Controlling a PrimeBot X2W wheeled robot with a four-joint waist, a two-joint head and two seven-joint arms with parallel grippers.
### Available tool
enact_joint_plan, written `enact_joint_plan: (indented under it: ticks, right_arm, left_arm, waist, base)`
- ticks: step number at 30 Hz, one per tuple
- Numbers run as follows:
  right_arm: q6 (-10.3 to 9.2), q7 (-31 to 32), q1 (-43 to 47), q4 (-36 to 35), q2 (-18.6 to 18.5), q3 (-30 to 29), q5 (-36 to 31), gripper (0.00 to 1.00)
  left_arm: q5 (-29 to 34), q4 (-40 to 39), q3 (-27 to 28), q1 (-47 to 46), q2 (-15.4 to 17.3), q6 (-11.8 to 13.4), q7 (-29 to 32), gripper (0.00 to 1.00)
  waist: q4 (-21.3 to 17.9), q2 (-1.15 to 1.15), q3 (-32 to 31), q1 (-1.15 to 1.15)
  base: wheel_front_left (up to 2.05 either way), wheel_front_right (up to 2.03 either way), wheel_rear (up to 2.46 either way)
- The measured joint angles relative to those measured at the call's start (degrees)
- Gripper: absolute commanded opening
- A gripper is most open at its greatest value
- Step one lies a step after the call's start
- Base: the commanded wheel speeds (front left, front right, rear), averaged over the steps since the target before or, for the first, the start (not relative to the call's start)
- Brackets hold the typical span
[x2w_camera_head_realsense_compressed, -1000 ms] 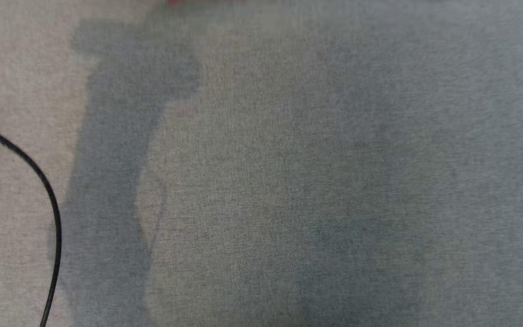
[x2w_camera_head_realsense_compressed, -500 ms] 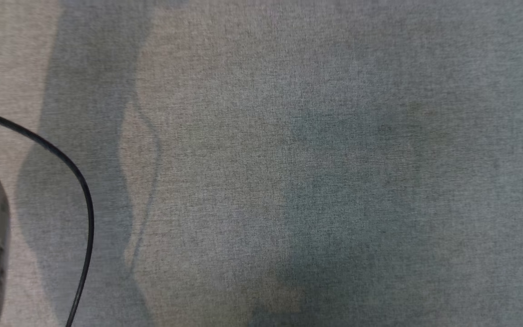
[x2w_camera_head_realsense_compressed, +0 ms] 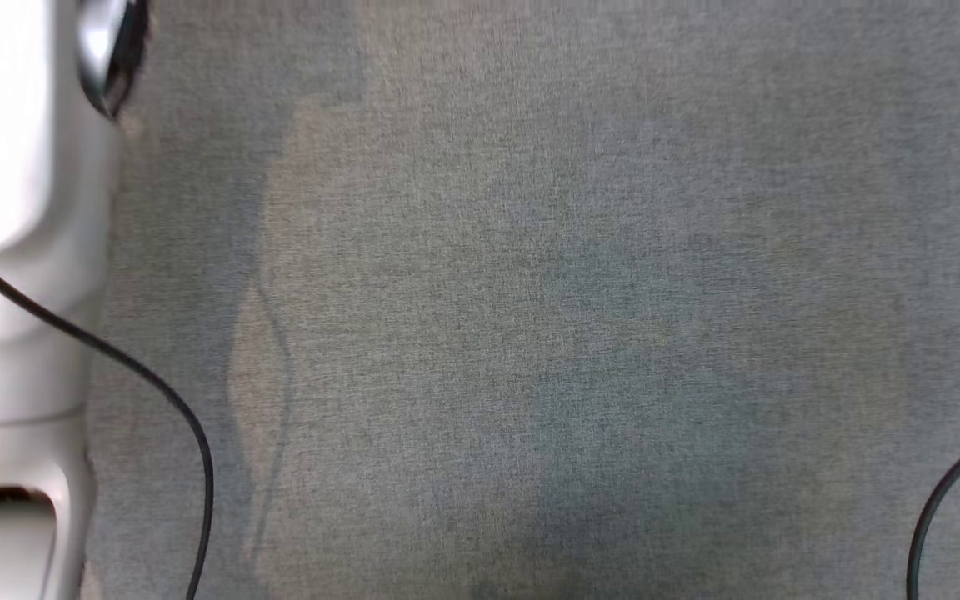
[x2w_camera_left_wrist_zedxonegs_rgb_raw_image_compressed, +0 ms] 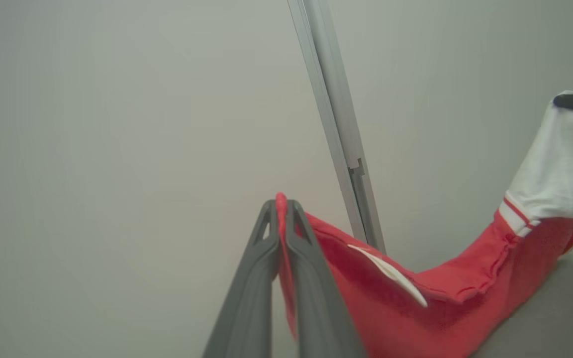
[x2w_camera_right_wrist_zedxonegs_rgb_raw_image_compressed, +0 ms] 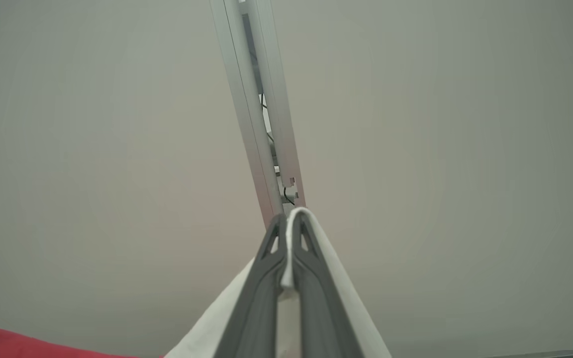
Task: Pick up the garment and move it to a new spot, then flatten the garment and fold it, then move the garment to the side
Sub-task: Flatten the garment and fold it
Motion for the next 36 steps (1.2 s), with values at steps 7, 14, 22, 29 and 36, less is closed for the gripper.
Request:
enact_joint_plan:
  ticks: [7, 14, 22, 29, 36]
  right_arm:
    - [0.00, 0.13, 10.72, 2.67, -3.11, 5.52, 7.48, 0.00]
    - [0.00, 2.49, 18.20, 6.99, -5.72, 9.26, 14.61, 0.00]
    - [0.00, 6.08, 27.57, 8.46, -7.11, 12.01, 20.79, 0.00]
    - [0.00, 9.76, 33.03, 8.92, -8.37, 14.61, 23.27, 0.00]
    - [0.00, 17.41, 36.49, 8.18, -11.06, 17.12, 26.68, 0.00]
  left_arm:
    - [1.23, -0.86, -3.97, 9.15, 1.14, -1.78, 0.00, 0.00]
    - [1.25, -0.89, -11.15, 18.44, 3.52, -2.82, 0.00, 0.00]
    - [2.33, -1.18, -18.98, 26.88, 7.30, -3.04, 0.01, 0.00]
    - [4.55, 0.64, -24.94, 31.12, 9.72, -3.12, 0.01, 0.00]
    - [6.02, 5.78, -30.54, 33.86, 11.33, -3.10, 0.01, 0.00]
  waist:
    - [0.26, 0.00, -5.26, 0.00]
    - [0.22, 0.00, -11.24, 0.00]
    - [0.52, 0.00, -17.89, -0.01]
    - [0.68, 0.00, -22.17, 0.00]
    - [0.00, 0.00, -25.72, -0.01]
  base:
    - [0.00, 0.00, 0.00]
    - [0.00, 0.00, 0.00]
    - [0.00, 0.00, 0.00]
    - [0.00, 0.00, 0.00]
    - [0.00, 0.00, 0.00]
